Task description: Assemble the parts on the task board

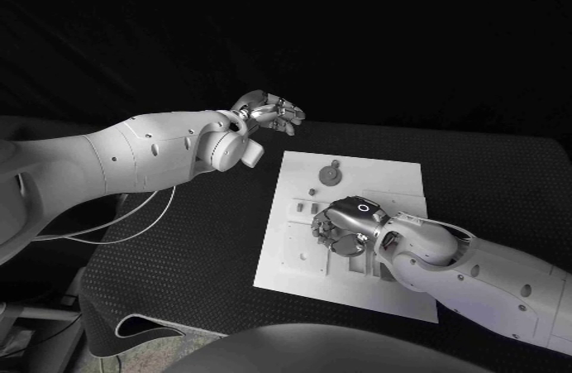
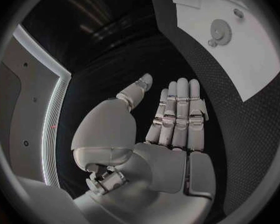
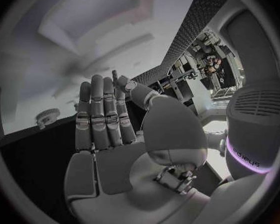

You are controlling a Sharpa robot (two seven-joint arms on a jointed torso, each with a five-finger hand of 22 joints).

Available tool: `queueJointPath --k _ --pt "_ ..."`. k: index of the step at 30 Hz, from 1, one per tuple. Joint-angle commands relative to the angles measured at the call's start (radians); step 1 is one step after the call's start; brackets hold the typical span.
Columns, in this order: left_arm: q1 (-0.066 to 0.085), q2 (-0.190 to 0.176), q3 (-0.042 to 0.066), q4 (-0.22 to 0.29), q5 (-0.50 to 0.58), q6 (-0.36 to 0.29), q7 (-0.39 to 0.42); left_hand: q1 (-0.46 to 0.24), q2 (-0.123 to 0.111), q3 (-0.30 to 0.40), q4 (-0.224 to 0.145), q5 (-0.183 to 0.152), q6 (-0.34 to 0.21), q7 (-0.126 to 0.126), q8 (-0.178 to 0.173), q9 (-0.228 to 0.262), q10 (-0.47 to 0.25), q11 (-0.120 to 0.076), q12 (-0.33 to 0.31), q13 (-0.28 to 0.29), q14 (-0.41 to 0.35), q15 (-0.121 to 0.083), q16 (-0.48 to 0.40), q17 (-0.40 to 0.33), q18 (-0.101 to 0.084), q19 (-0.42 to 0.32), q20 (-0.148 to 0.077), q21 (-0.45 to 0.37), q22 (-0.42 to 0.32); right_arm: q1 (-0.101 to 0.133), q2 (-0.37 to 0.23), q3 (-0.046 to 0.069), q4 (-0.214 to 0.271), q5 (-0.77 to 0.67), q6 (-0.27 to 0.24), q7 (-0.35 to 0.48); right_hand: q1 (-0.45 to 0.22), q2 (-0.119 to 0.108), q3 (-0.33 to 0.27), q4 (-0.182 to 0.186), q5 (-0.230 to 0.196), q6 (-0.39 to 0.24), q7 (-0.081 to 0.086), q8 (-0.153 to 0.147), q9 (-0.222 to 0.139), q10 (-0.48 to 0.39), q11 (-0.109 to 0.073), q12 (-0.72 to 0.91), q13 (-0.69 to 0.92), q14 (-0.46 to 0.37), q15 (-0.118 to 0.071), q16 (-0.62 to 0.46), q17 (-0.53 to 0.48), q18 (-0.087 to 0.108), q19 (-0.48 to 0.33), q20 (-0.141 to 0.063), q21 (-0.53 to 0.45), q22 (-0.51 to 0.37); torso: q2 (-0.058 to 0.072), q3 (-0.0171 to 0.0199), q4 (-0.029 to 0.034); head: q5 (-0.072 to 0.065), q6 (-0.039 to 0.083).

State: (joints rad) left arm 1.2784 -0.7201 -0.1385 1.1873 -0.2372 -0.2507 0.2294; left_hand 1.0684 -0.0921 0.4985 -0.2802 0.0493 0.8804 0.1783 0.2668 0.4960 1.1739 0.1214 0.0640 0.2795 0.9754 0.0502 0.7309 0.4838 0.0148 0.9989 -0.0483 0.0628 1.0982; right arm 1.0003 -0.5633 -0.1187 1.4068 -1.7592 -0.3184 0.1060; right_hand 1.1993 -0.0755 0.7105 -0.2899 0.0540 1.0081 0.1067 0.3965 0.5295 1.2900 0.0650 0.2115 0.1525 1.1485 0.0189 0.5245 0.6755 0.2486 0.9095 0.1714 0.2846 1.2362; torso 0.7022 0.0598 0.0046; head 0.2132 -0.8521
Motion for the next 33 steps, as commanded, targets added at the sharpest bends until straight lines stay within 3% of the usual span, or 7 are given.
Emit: queueJointPath --k 1,11,20,33 --pt "0.003 0.004 0.001 0.001 0.006 0.002 0.008 -0.006 -0.001 -0.007 0.001 0.004 -0.008 0.001 0.003 -0.001 -0.004 0.000 0.006 0.000 0.003 0.000 -0.005 0.001 0.002 0.003 0.001 0.003 -0.002 -0.001 0.003 -0.002 -0.002 -0.017 0.020 0.010 0.001 -0.002 0.002 -0.002 -0.004 0.003 0.001 0.004 0.001 0.005 0.001 -0.004 0.001 0.006 0.000 -0.005 0.002 0.013 0.005 0.000 -0.004 0.001 0.000 0.0006 -0.0007 0.002 -0.001" --pt "0.003 0.005 0.001 0.000 0.006 0.003 0.008 -0.006 -0.001 -0.007 0.001 0.005 -0.008 0.001 0.003 -0.001 -0.004 0.000 0.006 0.000 0.004 0.000 -0.006 0.001 0.002 0.004 0.001 0.003 -0.003 -0.003 0.012 -0.007 -0.017 -0.025 0.026 0.012 0.001 -0.001 0.002 -0.002 -0.004 0.002 0.001 0.003 0.003 0.005 0.001 -0.005 0.003 0.007 0.000 -0.006 0.004 0.013 0.005 0.000 -0.005 0.002 0.000 0.0016 -0.0003 0.003 -0.003" --pt "0.003 0.006 0.001 -0.001 0.006 0.005 0.007 -0.007 -0.001 -0.007 0.001 0.004 -0.008 0.001 0.004 -0.001 -0.005 0.000 0.006 0.000 0.004 0.000 -0.007 0.002 0.002 0.004 0.001 0.003 -0.004 -0.022 0.026 -0.012 -0.042 -0.039 0.028 0.010 0.001 -0.001 0.002 -0.002 -0.004 0.002 0.001 0.003 0.004 0.005 0.001 -0.006 0.004 0.007 0.000 -0.007 0.005 0.013 0.005 0.000 -0.006 0.003 0.000 0.0015 0.0013 0.004 -0.004" --pt "0.003 0.006 0.001 -0.001 0.006 0.005 0.006 -0.007 -0.001 -0.007 0.001 0.004 -0.009 0.001 0.004 -0.001 -0.005 0.000 0.006 0.000 0.004 0.000 -0.007 0.002 0.002 0.004 0.001 0.003 -0.005 -0.024 0.028 -0.018 -0.049 -0.034 0.063 0.008 -0.003 -0.001 0.001 -0.001 -0.004 0.000 0.003 0.000 0.007 0.004 0.002 -0.010 0.006 0.005 0.001 -0.012 0.009 0.013 0.003 0.001 -0.009 0.004 0.000 0.0002 -0.0012 0.006 -0.006"
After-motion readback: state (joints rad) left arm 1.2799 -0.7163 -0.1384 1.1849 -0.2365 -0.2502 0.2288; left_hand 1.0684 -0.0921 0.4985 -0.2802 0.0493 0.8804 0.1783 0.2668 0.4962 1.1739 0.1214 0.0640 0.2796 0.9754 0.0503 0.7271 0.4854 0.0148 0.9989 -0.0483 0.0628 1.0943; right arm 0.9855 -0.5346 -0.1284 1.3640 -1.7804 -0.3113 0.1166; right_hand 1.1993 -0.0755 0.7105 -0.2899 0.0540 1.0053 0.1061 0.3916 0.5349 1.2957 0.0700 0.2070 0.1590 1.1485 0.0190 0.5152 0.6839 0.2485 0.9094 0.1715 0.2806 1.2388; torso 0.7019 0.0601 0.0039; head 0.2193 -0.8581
